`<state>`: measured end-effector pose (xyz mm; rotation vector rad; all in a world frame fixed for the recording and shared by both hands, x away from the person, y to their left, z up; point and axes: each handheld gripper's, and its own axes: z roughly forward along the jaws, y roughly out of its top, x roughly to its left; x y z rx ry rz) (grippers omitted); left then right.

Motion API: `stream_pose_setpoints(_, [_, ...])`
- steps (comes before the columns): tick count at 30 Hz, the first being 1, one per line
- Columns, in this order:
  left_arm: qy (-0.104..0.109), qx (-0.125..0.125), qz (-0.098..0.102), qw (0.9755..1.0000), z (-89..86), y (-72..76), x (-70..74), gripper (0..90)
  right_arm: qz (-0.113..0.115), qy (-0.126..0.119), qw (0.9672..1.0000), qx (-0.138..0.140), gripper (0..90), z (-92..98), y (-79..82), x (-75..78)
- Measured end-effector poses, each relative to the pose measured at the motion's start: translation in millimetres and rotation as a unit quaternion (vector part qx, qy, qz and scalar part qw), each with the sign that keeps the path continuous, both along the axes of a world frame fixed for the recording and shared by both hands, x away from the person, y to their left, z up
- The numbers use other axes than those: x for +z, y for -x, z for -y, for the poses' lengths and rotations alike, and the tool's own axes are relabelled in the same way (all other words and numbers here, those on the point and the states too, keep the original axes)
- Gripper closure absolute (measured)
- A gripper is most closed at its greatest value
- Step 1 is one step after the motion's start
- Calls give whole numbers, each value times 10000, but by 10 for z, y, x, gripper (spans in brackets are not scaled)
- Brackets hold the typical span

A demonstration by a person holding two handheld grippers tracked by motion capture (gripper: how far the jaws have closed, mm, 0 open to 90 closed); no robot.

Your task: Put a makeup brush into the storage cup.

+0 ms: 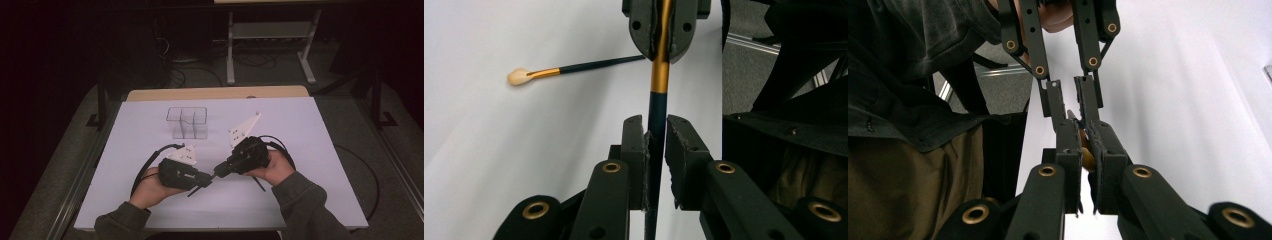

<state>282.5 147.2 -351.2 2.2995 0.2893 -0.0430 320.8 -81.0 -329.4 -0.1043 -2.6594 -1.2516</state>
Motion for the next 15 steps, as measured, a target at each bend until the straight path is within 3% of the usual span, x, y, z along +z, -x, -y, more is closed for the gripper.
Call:
stream_pose_setpoints(4, [14,-12,-38,10000,3,2,-9,812,79,36,10000,10,834,-16,4,-5])
stream_pose_setpoints(15, [74,-9,14,10000,-7,9,-20,830,2,34,10000,0,826,-15,-4,-7])
